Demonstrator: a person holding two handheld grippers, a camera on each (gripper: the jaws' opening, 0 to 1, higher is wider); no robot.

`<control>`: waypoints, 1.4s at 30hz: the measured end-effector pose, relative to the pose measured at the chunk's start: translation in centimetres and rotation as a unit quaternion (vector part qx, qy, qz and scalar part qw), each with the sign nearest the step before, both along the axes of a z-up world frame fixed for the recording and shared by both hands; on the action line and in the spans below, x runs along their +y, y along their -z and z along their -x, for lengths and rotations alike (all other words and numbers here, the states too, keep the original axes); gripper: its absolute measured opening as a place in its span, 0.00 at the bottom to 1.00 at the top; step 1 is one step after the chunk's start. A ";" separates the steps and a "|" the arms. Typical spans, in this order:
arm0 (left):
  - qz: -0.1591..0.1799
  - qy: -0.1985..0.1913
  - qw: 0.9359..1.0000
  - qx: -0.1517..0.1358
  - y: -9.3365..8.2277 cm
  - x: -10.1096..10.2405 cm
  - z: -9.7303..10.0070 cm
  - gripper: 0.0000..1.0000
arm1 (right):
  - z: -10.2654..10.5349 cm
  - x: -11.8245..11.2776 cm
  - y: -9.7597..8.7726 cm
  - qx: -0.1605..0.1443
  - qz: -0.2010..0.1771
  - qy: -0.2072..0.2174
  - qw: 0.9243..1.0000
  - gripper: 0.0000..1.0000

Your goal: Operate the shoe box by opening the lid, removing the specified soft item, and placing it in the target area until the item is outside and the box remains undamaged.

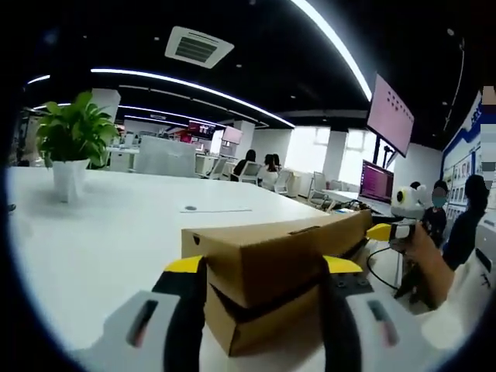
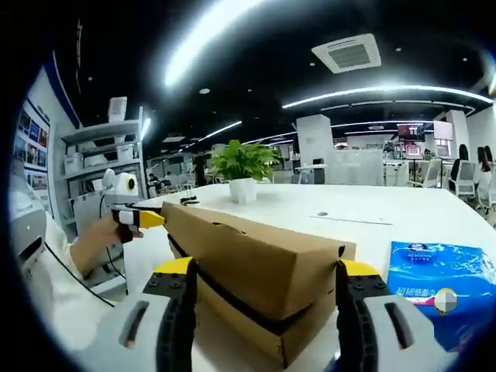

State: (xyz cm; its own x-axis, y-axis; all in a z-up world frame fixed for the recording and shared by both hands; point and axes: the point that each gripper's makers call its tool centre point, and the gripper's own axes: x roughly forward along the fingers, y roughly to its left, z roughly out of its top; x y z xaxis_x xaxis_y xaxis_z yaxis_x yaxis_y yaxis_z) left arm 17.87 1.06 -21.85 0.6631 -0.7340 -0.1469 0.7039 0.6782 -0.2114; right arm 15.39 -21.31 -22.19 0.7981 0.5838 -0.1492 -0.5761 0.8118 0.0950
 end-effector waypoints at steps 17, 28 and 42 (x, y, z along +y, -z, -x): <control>-0.035 -0.001 0.999 -0.009 1.4 0.0 0.0 0.60 | -0.3 0.6 1.0 0.003 0.028 0.008 1.000 0.74; -0.045 -0.001 0.999 -0.007 2.4 -0.1 -0.1 0.59 | -0.3 0.5 2.2 -0.008 0.074 0.008 0.997 0.73; -0.057 0.000 0.998 -0.016 2.7 -0.2 0.0 0.60 | -0.3 0.3 2.1 -0.015 0.071 0.010 0.997 0.73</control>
